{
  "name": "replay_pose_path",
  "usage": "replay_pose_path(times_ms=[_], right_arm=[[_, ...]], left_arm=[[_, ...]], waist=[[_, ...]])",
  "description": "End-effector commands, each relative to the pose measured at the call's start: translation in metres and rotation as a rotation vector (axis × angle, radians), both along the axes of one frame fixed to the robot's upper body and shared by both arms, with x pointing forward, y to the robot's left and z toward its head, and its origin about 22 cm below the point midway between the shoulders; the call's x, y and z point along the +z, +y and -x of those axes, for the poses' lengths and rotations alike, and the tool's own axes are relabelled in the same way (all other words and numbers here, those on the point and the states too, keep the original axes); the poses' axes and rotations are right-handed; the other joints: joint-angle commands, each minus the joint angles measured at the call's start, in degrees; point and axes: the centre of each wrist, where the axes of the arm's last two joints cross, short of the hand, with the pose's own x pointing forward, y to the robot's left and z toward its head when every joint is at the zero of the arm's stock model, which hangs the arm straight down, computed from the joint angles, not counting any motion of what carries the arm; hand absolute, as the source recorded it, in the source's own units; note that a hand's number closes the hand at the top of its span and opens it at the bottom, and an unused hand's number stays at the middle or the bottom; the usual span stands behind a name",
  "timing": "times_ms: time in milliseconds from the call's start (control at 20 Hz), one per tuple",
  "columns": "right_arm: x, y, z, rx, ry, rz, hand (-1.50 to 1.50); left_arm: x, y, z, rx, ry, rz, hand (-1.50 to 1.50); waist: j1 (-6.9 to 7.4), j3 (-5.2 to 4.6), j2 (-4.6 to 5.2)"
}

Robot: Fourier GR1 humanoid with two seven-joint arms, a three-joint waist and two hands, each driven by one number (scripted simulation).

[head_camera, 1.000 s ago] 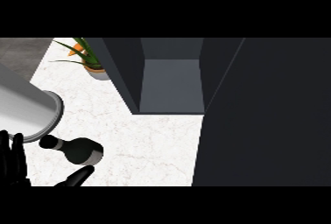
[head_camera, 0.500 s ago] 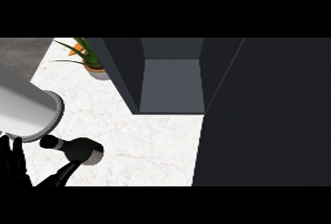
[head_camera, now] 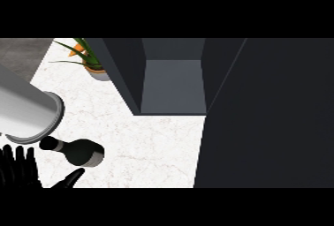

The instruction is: Pick up the wine, place it into the cabinet and close the cabinet

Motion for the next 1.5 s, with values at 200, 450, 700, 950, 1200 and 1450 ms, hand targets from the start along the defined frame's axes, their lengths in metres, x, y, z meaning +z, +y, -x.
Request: replay_pose_path(times_ms=[200,450,700,950,1200,1450], right_arm=[[0.016,-0.008,0.035,0.029,-0.068,-0.027,-1.5],[0.013,0.002,0.031,0.039,-0.05,-0.042,-1.5],[0.02,-0.003,0.022,0.04,-0.045,-0.033,-1.5],[0.012,-0.018,0.027,0.029,-0.054,-0.029,-1.5],[0.021,-0.005,0.031,0.043,-0.055,-0.024,-1.5],[0.024,-0.007,0.034,0.041,-0.05,-0.019,-1.5]], left_arm=[[-0.028,0.028,0.016,-0.025,0.014,-0.008,-1.5],[-0.058,0.017,-0.003,-0.038,-0.012,0.024,-1.5],[-0.057,0.018,0.001,-0.056,-0.007,0.018,-1.5],[-0.059,0.016,-0.012,-0.056,0.012,0.019,-1.5],[-0.077,0.003,-0.03,-0.053,0.005,0.02,-1.5],[-0.093,-0.002,-0.019,-0.059,0.023,0.023,-1.5]], waist=[[-0.07,0.04,-0.02],[-0.15,0.01,0.03],[0.06,0.03,0.07],[-0.21,0.09,0.06],[-0.23,0.04,0.06],[-0.2,0.04,0.03]])
